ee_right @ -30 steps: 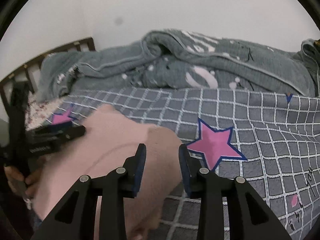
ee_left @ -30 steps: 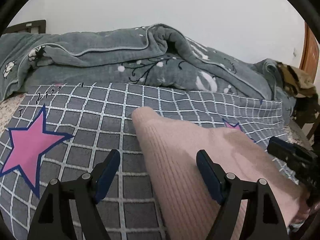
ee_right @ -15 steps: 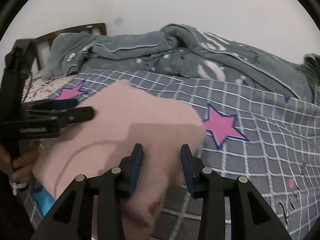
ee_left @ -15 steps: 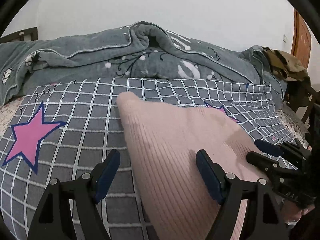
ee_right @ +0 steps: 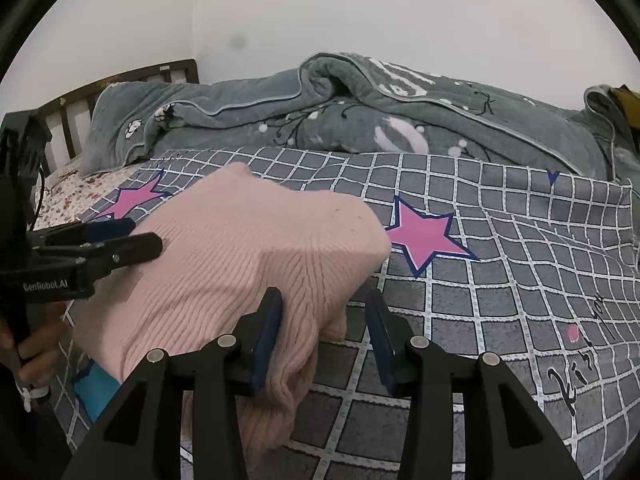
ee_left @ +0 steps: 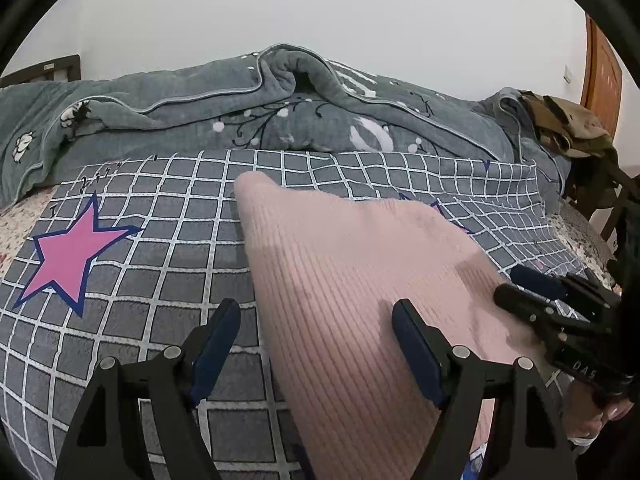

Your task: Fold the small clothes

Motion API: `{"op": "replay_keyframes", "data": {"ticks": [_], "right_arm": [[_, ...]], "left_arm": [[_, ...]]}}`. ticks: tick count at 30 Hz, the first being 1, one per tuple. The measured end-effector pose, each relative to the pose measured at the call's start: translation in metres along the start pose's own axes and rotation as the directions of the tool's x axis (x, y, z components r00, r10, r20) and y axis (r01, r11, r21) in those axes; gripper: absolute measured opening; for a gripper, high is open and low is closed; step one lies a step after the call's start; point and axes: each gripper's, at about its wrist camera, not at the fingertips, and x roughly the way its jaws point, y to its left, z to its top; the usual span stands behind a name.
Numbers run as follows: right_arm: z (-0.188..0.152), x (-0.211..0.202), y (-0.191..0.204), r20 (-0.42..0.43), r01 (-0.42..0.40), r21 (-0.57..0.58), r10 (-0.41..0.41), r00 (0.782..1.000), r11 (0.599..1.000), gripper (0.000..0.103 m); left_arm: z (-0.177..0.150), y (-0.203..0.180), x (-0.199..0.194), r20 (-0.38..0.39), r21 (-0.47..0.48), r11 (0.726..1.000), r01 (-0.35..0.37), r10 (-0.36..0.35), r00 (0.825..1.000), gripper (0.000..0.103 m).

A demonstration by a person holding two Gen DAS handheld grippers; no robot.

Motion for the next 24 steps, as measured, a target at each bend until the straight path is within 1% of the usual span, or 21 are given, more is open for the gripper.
{"op": "replay_keyframes", "data": {"ticks": [10,18,23,24], "right_arm": [[-0.006,-0.014,0.001,0.013,0.015,0.067,-0.015,1.000,0.998,0.041],[-0.010,-0.016,-0.002,0.007,0.037,0.109,-0.038,0.999,0.993,0.041],[-0.014,-0.019,-0.004,0.007,0.055,0.128,-0.056,0.998,0.990,0.041],[-0.015,-0.019,-0.004,0.008,0.060,0.132,-0.061,0.998,0.989,0.040]], "left_arm": [[-0.012,0.010,-0.012,-0.011,-0.040,0.999,0.030,-0.030,0.999,0.077],[-0.020,0.013,-0.018,-0.024,-0.035,0.999,0.016,-0.016,1.000,0.077],[-0.030,0.012,-0.023,-0.040,-0.056,0.998,0.019,-0.021,0.999,0.077],[-0.033,0.011,-0.024,-0.042,-0.059,0.998,0.020,-0.022,0.999,0.077]]}}
